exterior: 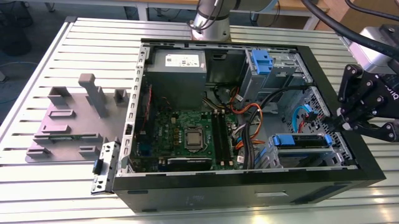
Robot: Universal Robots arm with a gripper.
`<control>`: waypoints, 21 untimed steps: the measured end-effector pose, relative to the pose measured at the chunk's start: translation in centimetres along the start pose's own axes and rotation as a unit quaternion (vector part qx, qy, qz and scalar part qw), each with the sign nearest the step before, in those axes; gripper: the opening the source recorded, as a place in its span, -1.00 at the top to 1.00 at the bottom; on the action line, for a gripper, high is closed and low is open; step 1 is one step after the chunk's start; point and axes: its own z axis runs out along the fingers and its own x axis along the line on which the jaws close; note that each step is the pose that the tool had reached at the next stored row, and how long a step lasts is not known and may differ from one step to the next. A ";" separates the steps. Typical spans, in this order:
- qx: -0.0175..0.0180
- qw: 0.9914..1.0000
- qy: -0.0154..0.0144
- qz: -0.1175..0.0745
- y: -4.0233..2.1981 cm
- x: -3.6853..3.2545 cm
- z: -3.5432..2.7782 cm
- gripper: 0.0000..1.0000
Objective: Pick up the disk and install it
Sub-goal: 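Insert the disk into the insertion slot, then insert the first disk wire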
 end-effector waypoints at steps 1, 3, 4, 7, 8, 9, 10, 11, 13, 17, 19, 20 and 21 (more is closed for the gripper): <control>0.000 1.000 0.000 0.000 -0.03 0.00 0.00 0.79; 0.000 1.000 0.000 0.000 -0.07 0.00 0.00 0.79; 0.000 1.000 0.000 0.000 -0.10 0.00 0.00 0.79; 0.000 1.000 0.000 0.000 -0.17 -0.01 0.00 0.79; 0.000 1.000 0.000 0.000 -0.20 -0.01 0.00 0.79; 0.000 1.000 0.000 0.000 -0.21 -0.01 0.00 0.79; 0.000 1.000 0.000 0.000 -0.22 -0.01 0.00 0.79; 0.000 1.000 0.000 0.000 -0.23 -0.01 0.00 0.79; 0.000 1.000 0.000 0.000 -0.24 -0.01 0.00 0.79; 0.000 1.000 0.000 0.000 -0.24 -0.01 -0.01 0.79; 0.000 1.000 0.000 0.000 -0.24 -0.01 -0.01 0.79; 0.000 1.000 0.000 0.000 -0.25 -0.01 -0.01 0.79; 0.000 1.000 0.000 0.000 -0.24 -0.01 0.00 0.77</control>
